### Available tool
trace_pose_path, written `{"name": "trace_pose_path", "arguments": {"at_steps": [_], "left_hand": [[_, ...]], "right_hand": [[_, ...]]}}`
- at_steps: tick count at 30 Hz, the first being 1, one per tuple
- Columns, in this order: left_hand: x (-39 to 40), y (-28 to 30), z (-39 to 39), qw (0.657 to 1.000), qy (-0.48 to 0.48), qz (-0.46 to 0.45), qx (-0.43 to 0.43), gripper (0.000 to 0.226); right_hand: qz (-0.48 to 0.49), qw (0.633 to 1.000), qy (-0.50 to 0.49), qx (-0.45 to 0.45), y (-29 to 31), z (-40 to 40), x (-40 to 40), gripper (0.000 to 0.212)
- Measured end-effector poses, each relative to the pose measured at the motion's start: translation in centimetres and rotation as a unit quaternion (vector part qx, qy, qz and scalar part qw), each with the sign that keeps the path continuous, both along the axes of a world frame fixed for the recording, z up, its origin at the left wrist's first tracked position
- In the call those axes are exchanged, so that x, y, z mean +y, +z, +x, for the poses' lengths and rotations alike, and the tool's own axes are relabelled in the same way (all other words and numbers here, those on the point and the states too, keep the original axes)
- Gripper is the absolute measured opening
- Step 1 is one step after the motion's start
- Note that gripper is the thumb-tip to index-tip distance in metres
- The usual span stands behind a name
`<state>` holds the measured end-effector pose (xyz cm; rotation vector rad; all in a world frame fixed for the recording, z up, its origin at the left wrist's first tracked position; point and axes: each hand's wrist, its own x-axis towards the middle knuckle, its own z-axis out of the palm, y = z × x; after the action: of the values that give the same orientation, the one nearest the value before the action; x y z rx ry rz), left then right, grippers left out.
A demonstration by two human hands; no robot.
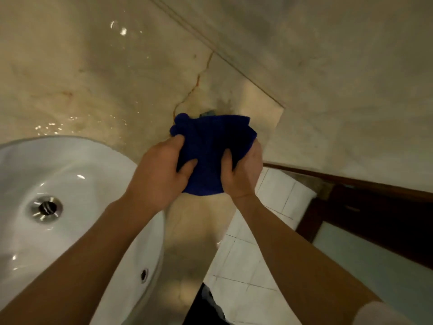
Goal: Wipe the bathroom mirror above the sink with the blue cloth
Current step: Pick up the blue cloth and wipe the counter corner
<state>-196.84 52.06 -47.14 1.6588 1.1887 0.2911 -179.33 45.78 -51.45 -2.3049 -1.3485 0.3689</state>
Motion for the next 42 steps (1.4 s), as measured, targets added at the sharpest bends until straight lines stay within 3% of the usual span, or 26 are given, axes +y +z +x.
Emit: {"name": "trace_pose_path", "arguments": {"at_steps": [7, 13, 21, 27, 35, 37, 39, 42], "left_hand": [[0.6, -0.6, 0.8, 0.999, 0.011, -0.031, 0.027, 0.030], [0.1, -1.9, 1.4, 0.996, -0.009, 0.020, 0.088, 0.043], [0.8, -2.0, 1.6, 0.995, -0.022, -0.020, 0.090, 0.055], [0.6, -1.3, 2.0, 0.993, -0.031, -0.032, 0.113, 0.054], [1.1, -1.3, 1.8, 0.993, -0.005, -0.056, 0.100, 0.048], [1.8, 0.4, 2.0, 0.985, 0.007, -0.152, 0.079, 0.048], [2.2, 3.2, 1.9, 0.966, 0.031, -0.254, 0.022, 0.049], [1.7, 8.1, -0.1, 0.944, 0.146, -0.293, -0.044, 0.045]], "right_hand": [[-0.013, 1.000, -0.008, -0.008, 0.3, -0.4, 0.4, 0.052], [-0.017, 1.000, 0.007, -0.012, 0.4, -0.2, 0.5, 0.055], [-0.039, 0.998, 0.019, -0.050, 0.6, 0.0, 0.7, 0.048], [-0.043, 0.996, 0.039, -0.074, 0.9, -0.1, 0.4, 0.045], [-0.156, 0.982, 0.052, -0.096, 2.1, -0.3, 1.2, 0.043], [-0.217, 0.973, 0.023, -0.075, 3.6, -0.7, 1.4, 0.038], [-0.211, 0.977, -0.040, 0.000, 6.3, -1.5, 1.6, 0.034], [-0.111, 0.951, -0.168, 0.234, 11.8, -3.0, 1.3, 0.047]]}}
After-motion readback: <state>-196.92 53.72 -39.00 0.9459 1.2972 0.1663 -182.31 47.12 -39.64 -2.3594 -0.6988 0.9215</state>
